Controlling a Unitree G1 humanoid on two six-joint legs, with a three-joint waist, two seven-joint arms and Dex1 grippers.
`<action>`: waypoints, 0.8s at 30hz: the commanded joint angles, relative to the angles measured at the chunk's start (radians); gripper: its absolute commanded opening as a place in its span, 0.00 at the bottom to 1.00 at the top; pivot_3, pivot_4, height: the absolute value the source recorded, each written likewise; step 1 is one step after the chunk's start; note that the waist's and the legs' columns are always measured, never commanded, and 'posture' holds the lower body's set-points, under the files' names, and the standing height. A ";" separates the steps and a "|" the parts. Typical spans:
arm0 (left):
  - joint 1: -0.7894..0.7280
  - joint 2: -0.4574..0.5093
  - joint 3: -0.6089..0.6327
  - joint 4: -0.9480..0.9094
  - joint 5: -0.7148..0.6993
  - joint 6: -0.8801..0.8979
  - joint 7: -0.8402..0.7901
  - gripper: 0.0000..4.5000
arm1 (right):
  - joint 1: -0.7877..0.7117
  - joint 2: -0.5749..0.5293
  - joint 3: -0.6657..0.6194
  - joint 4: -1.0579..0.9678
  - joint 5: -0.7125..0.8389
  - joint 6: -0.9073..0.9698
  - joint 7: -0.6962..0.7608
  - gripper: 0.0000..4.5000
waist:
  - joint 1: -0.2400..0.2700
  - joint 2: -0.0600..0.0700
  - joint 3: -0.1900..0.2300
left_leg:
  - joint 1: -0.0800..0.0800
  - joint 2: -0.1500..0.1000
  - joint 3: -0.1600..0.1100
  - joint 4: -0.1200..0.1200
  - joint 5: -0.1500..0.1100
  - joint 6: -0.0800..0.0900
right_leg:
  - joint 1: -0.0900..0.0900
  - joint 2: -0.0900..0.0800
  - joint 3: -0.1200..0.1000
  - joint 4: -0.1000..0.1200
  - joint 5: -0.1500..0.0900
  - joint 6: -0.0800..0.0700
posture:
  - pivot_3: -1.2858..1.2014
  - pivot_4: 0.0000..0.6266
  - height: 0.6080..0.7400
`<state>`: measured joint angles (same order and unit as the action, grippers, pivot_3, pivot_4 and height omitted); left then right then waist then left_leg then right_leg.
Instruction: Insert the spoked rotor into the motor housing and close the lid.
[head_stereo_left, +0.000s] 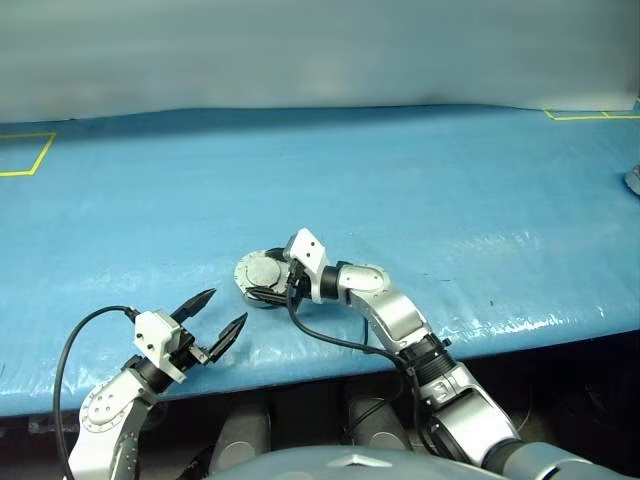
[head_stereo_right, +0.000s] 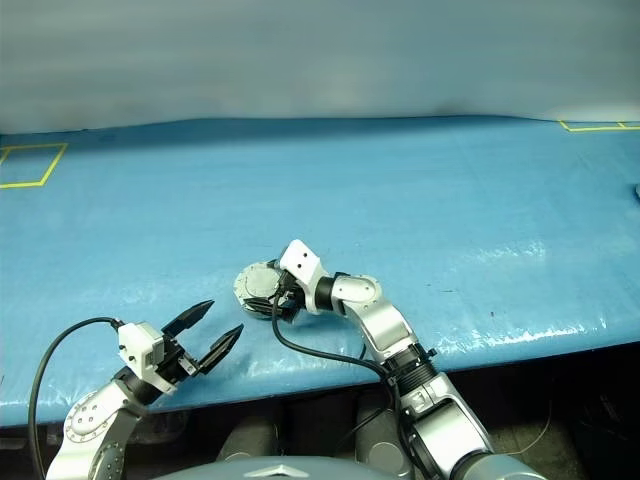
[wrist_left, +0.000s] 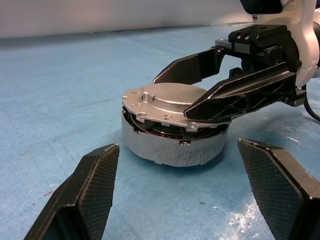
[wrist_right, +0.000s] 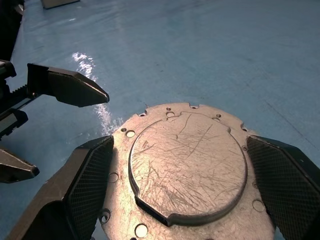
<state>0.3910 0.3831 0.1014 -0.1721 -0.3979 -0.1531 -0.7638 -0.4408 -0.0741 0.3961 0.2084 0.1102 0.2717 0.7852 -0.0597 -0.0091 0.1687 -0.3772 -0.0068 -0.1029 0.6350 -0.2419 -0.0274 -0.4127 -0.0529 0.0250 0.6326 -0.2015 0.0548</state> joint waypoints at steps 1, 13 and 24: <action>0.007 -0.002 0.008 -0.038 0.003 -0.025 0.005 0.92 | 0.002 0.010 0.007 0.006 -0.002 -0.008 0.004 0.86 | 0.000 0.000 0.000 | 0.000 0.000 0.000 0.000 0.000 0.000 | 0.000 0.000 0.000 0.000 0.000 0.000 | 0.52 0.24 1.00; 0.012 -0.003 0.006 -0.036 -0.001 -0.024 0.007 0.92 | -0.018 0.004 0.013 0.013 -0.029 -0.031 0.005 0.67 | 0.000 0.000 0.000 | 0.000 0.000 0.000 0.000 0.000 0.000 | 0.000 0.000 0.000 0.000 0.000 0.000 | 0.52 0.24 1.00; 0.024 -0.007 0.003 -0.044 -0.012 -0.014 0.003 0.92 | -0.068 -0.001 0.026 0.001 -0.087 0.002 -0.024 0.67 | -0.001 0.000 0.000 | 0.000 0.000 0.000 0.000 0.000 0.000 | 0.000 0.000 0.000 0.000 0.000 0.000 | 0.52 0.24 1.00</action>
<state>0.4089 0.3775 0.0995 -0.1721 -0.3975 -0.1587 -0.7596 -0.4875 -0.0764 0.4249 0.2294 0.0343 0.2679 0.7716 -0.0603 -0.0092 0.1687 -0.3770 -0.0067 -0.1029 0.6352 -0.2418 -0.0276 -0.4128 -0.0529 0.0250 0.6332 -0.2015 0.0548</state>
